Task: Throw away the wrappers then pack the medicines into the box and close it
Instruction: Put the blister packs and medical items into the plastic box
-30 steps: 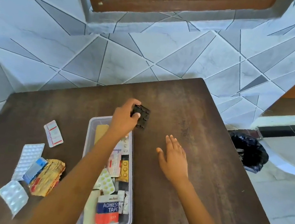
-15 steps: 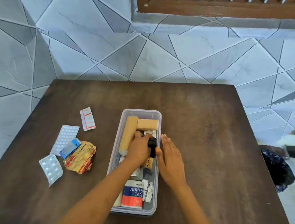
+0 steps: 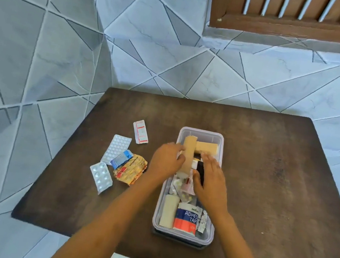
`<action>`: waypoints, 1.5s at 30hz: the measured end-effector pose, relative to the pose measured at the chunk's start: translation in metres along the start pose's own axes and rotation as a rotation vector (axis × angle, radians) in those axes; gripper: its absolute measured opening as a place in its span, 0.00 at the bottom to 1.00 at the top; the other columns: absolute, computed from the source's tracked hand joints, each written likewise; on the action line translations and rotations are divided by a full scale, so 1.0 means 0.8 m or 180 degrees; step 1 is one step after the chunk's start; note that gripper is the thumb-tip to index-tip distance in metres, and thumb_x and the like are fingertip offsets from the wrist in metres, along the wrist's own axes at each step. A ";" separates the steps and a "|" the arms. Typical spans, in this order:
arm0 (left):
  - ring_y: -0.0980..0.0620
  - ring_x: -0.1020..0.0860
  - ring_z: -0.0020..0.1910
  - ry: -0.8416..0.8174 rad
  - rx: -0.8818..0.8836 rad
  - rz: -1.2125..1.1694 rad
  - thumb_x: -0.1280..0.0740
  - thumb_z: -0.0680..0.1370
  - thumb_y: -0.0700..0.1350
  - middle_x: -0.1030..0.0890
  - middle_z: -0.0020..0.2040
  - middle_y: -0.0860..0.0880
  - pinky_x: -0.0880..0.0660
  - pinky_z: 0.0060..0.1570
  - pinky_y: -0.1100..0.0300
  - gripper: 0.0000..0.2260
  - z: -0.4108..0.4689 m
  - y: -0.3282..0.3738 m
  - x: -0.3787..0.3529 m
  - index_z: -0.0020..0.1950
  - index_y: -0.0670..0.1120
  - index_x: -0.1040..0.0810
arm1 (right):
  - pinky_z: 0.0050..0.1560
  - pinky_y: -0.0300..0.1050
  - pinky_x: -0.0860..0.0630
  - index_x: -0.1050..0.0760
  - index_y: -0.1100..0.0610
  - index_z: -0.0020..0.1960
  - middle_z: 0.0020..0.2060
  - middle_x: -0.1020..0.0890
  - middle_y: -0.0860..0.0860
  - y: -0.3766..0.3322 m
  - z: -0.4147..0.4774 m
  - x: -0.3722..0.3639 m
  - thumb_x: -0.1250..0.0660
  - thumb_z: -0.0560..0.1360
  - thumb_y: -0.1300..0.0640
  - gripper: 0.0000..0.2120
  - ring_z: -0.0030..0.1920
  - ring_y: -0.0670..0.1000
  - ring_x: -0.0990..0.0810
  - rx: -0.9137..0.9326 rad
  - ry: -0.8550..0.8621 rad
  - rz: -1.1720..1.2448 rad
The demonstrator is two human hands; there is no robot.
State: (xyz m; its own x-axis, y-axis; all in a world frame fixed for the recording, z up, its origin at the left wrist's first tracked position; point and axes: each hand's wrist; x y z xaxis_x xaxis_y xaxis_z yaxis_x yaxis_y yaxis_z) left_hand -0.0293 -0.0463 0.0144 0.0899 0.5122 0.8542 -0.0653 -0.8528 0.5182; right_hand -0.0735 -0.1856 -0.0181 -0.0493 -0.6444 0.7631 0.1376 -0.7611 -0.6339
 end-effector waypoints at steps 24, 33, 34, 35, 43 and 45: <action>0.48 0.20 0.51 -0.0442 0.1124 0.0896 0.38 0.78 0.51 0.18 0.54 0.43 0.23 0.49 0.59 0.16 -0.008 -0.215 0.052 0.60 0.43 0.23 | 0.47 0.49 0.25 0.28 0.61 0.59 0.54 0.21 0.59 -0.137 0.025 -0.137 0.42 0.76 0.60 0.14 0.51 0.59 0.21 0.0696 -0.0978 -0.1136; 0.38 0.20 0.48 0.0731 0.0856 -0.0176 0.37 0.75 0.40 0.16 0.47 0.37 0.26 0.44 0.52 0.10 -0.015 -0.172 0.079 0.51 0.38 0.20 | 0.30 0.26 0.36 0.21 0.62 0.48 0.37 0.17 0.57 -0.121 0.023 -0.031 0.38 0.74 0.59 0.09 0.33 0.49 0.24 -0.0433 0.0650 0.0292; 0.39 0.20 0.48 0.0758 0.0778 -0.0395 0.36 0.74 0.39 0.16 0.46 0.38 0.28 0.42 0.54 0.09 -0.017 -0.157 0.078 0.52 0.39 0.20 | 0.30 0.26 0.35 0.22 0.63 0.49 0.35 0.18 0.57 -0.112 0.017 -0.012 0.37 0.74 0.60 0.08 0.31 0.50 0.24 -0.0575 0.0780 0.0401; 0.41 0.20 0.47 0.0745 0.0705 -0.0582 0.36 0.74 0.39 0.16 0.46 0.39 0.30 0.40 0.57 0.09 -0.019 -0.142 0.075 0.53 0.40 0.21 | 0.31 0.27 0.33 0.24 0.62 0.51 0.35 0.19 0.56 -0.099 0.011 0.003 0.36 0.74 0.62 0.07 0.31 0.50 0.24 -0.0723 0.0845 0.0522; 0.46 0.19 0.46 0.0340 0.0256 -0.1198 0.34 0.74 0.39 0.17 0.48 0.42 0.19 0.47 0.49 0.08 -0.023 -0.050 0.023 0.53 0.43 0.22 | 0.41 0.47 0.23 0.32 0.61 0.59 0.49 0.18 0.61 -0.026 -0.031 0.029 0.35 0.74 0.58 0.16 0.42 0.57 0.19 -0.1907 0.0348 0.0448; 0.46 0.19 0.45 0.0314 0.0224 -0.1166 0.35 0.74 0.38 0.16 0.47 0.43 0.20 0.46 0.51 0.09 -0.027 -0.039 0.017 0.53 0.42 0.22 | 0.39 0.44 0.28 0.29 0.59 0.56 0.49 0.18 0.58 -0.029 -0.036 0.026 0.37 0.75 0.54 0.13 0.46 0.58 0.19 -0.1639 -0.0160 -0.0633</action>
State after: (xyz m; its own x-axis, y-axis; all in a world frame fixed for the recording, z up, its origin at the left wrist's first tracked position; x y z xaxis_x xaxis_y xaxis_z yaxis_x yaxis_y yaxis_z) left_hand -0.0474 -0.0104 0.0104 -0.0016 0.7886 0.6149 0.0222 -0.6148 0.7884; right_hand -0.1065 -0.1834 0.0085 0.0242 -0.4898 0.8715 -0.3716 -0.8137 -0.4470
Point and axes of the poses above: each hand's wrist, its own z-axis towards the middle knuckle, its own x-axis out of the back of the hand, y = z × x
